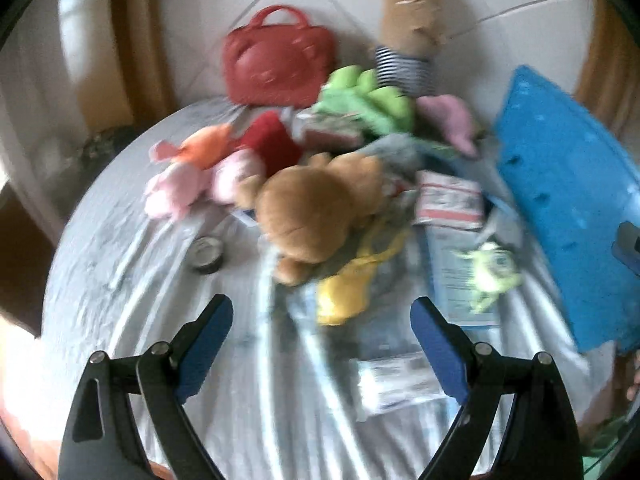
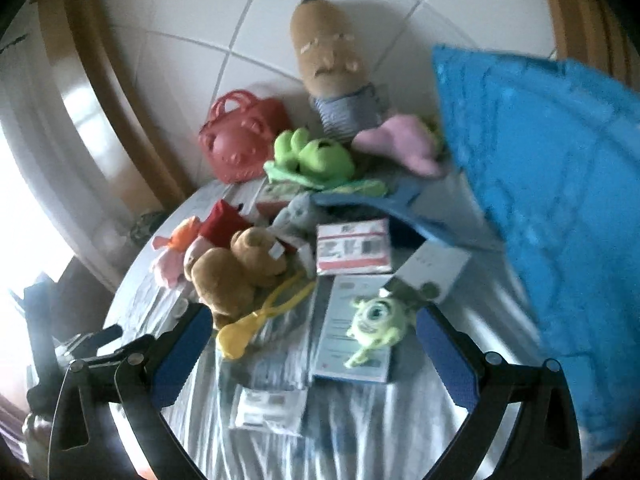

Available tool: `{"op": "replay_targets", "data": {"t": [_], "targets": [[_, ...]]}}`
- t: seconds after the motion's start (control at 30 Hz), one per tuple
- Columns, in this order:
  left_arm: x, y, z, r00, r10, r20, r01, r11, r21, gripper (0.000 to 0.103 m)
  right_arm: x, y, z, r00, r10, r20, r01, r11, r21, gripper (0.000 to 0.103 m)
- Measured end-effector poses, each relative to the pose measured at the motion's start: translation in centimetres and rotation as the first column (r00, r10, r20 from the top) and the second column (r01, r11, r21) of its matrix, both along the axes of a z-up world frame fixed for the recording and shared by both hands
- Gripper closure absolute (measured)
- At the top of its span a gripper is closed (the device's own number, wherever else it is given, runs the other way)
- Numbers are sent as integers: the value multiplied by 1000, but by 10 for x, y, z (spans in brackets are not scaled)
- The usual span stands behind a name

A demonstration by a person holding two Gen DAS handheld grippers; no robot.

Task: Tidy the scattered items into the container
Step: 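Move both tools back over the table toward the remaining items, then move the left tool to the black tape roll while the right tool approaches the yellow tongs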

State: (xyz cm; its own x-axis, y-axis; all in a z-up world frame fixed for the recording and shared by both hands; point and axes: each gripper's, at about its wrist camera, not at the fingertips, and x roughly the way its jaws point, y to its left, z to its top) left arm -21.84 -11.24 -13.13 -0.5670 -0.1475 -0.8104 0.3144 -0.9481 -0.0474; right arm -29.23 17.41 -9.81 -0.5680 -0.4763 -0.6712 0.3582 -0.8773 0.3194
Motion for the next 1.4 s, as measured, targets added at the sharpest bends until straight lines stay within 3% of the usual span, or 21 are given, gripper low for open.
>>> {"op": "replay_targets", "data": {"t": [0.27,0.47,0.67,0.83,0.93,0.97,1.13,1.27,1.4], "targets": [[4,-65,-13,986,162,33,-162,987,-13,12,-50,-51,-43,990,72,123,-70,997,-27,0],[-9,-108,-18,988,153,26,-153,988,-1,12,-60,-98,-54,981,92,173,-90,996,-19,0],[-37,-160,-39,998,35,53,-35,999,0,12,-60,-138,-87,964,-27,264,26,1000,6,0],[-50,-188,-72,989,-102,109,103,995,-4,12,-47,-164,-125,933,-139,331,129,990,52,2],[-56,-189,-91,976,-177,130,180,984,-9,12,-34,-177,-141,920,-183,346,159,982,98,18],[-59,-189,-97,972,-194,133,196,981,-6,12,-31,-181,-145,919,-194,344,163,980,116,19],[-76,-181,-122,948,-282,150,284,959,8,12,-18,-203,-163,912,-247,326,195,963,184,18],[-92,-173,-139,930,-330,161,336,942,-9,12,-17,-216,-171,908,-292,301,229,946,229,4],[-105,-170,-156,922,-346,172,355,935,-23,12,-17,-228,-183,907,-311,283,242,936,255,2]]}}
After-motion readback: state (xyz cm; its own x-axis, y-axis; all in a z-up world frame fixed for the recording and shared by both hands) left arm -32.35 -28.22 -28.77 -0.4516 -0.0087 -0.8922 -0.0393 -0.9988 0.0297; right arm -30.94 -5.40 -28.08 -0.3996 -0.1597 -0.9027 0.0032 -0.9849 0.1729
